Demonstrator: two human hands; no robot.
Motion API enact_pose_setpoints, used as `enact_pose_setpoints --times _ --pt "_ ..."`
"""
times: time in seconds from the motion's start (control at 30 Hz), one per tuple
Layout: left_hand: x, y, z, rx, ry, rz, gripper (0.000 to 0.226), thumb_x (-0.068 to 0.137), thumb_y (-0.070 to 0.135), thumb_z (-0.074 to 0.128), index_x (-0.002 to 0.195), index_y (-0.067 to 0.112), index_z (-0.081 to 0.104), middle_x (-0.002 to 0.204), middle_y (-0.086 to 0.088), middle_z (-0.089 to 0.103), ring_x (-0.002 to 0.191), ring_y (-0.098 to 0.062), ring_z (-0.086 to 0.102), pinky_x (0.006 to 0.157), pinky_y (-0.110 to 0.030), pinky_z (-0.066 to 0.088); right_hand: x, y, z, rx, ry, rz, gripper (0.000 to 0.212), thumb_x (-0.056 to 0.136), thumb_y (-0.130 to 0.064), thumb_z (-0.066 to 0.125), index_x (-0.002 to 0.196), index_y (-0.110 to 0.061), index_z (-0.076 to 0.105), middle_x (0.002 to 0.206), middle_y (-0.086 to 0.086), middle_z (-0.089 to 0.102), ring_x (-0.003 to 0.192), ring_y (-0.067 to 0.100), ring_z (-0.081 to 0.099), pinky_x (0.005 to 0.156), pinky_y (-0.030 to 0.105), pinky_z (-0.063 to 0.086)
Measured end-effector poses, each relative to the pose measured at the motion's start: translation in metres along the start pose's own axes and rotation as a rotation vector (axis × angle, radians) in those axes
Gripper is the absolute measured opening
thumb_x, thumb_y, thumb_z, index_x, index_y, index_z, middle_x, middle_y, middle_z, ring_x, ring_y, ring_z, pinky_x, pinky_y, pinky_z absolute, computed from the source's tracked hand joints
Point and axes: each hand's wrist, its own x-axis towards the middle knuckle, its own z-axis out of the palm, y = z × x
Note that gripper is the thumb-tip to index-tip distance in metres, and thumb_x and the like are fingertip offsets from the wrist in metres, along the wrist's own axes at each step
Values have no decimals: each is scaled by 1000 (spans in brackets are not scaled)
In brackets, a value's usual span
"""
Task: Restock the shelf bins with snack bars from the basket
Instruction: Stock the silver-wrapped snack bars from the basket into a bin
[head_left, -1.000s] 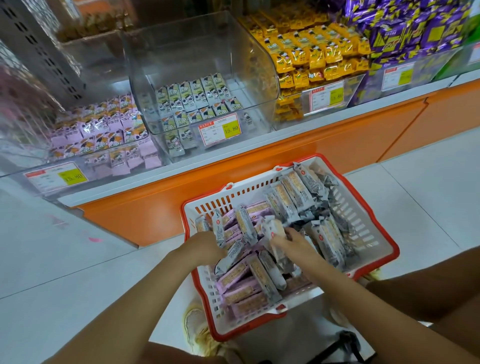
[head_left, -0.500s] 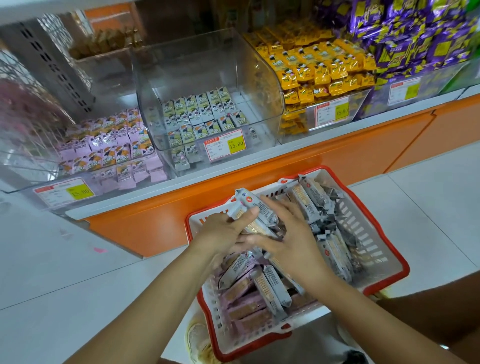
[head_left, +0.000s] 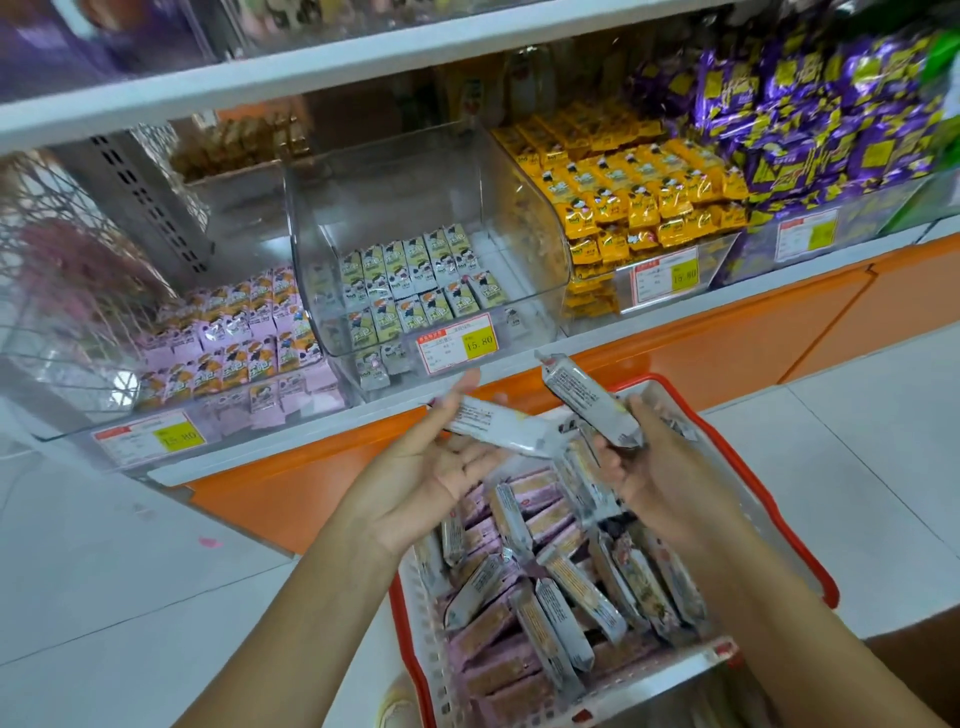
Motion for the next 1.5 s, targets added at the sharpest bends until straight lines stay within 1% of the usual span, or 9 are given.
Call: enact_pose_setpoints --times 0.17,0.3,0.37,0.57,0.73,0.87,1.0,1.3,1.5 --pt "2 7 10 -12 -108 40 89 44 24 95 124 11 60 94 -8 70 99 -28 68 70 -44 58 -8 -21 -3 10 -186 74 56 73 -35 70 117 -1 62 76 11 61 53 9 54 46 15 50" --pt "9 13 17 -40 -25 140 84 28 21 98 102 -1 67 95 -12 72 90 -23 71 70 -37 60 -17 -26 2 6 -285 64 38 54 -22 92 85 -8 76 89 13 65 58 15 61 47 17 53" --pt "10 17 20 -84 -20 154 70 31 23 98 93 2 74 100 -15 71 90 -27 71 73 -43 59 -23 -29 12 -38 -267 19 15 67 -15 79 80 -8 73 88 14 66 58 18 62 48 19 54" --pt "14 29 35 -104 2 185 42 86 50 43 92 20 71 95 -9 67 83 -26 70 87 -58 47 -32 -29 39 -249 -213 -294 31 77 -19 58 103 -3 64 93 14 72 74 28 70 68 28 59" --pt "12 36 47 33 -27 228 39 80 34 51 109 13 63 96 -8 71 89 -24 69 94 -47 46 -20 -34 61 -481 -129 -505 13 88 -33 63 97 -26 70 101 4 72 98 22 68 88 37 53" --pt "6 38 54 123 -32 191 39 81 26 51 111 2 58 106 -18 68 91 -26 69 81 -38 56 -14 -53 77 -567 -178 -629 9 93 -18 60 95 -24 66 84 -15 70 80 -2 64 68 10 47" --pt "5 39 52 82 -51 198 30 80 17 56 107 4 53 124 -24 56 113 -33 56 88 -50 53 -11 -50 86 -732 -189 -721 11 91 -18 61 99 -26 63 77 -15 67 69 9 58 60 18 44" --pt "8 38 53 116 -14 336 35 84 17 55 117 9 47 116 -21 64 90 -27 64 72 -35 57 -1 -34 105 -1486 -237 -1046 75 95 -40 54 152 -34 6 134 -3 50 100 15 59 76 35 52" --pt "11 50 56 182 43 441 31 92 4 46 121 0 56 114 -13 67 97 -21 66 86 -29 54 15 -52 135 -1481 -295 -988 71 96 -27 55 151 -37 13 115 -1 49 86 12 53 76 32 45"
